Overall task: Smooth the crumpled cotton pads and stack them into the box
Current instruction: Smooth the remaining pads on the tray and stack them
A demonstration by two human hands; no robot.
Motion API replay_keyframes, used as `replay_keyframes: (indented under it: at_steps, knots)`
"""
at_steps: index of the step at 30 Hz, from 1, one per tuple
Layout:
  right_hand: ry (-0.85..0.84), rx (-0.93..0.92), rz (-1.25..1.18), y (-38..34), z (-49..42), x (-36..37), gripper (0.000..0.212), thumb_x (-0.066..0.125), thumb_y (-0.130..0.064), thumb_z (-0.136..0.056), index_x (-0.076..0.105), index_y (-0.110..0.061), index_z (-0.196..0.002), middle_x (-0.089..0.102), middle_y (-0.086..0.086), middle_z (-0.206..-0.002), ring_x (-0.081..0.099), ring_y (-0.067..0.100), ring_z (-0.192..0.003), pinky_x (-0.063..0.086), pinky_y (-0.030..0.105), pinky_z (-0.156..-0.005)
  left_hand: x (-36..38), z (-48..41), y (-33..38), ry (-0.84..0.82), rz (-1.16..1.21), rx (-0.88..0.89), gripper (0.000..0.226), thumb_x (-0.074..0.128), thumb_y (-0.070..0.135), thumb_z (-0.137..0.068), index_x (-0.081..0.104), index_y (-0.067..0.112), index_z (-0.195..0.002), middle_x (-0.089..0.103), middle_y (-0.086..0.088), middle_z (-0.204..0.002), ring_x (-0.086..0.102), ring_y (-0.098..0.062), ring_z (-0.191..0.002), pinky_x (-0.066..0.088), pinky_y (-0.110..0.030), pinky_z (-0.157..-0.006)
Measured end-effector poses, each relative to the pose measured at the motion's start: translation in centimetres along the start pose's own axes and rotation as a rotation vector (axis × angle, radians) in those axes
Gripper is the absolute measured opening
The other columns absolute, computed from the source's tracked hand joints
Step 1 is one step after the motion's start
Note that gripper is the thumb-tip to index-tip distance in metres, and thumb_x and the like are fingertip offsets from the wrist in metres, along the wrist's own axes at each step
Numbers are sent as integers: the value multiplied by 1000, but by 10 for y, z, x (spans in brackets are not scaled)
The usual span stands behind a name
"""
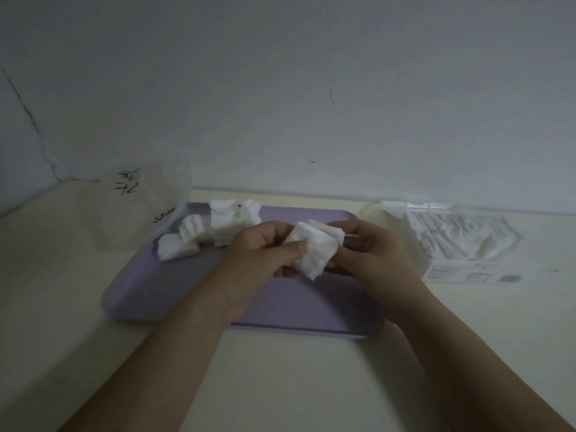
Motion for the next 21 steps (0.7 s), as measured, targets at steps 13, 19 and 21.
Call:
replay_keyframes:
  at_steps: [13,19,21]
  knots:
    - [-16,-48,10,-5,1,0,17,72,-2,-94,74,-5,-110,80,17,-101,78,32,-95,62,42,-85,-3,3,5,93,-155,52,17,81,15,-84,69,5,-92,69,-7,-81,58,-14,-72,50,-29,-71]
    - [-75,-20,8,-9,3,3,18,67,-19,-99,78,-9,-110,79,15,-103,75,27,-96,60,35,-79,-8,2,4,134,-101,34,13,79,14,-87,71,5,-93,70,-9,-77,58,-15,-67,46,-27,-61]
    - [-72,-55,94,-11,3,3,25,78,-25,-93,77,-10,-113,80,11,-104,77,26,-99,61,39,-83,-6,2,4,128,-115,38,12,79,16,-87,71,7,-90,66,-5,-70,56,-15,-65,45,-29,-60]
Point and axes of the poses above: each hand's wrist, its own z-axis away from the middle knuckle, its own x-axis out of the palm, y = z × x, the point moved 5 cm from there along -z, towards the middle knuckle
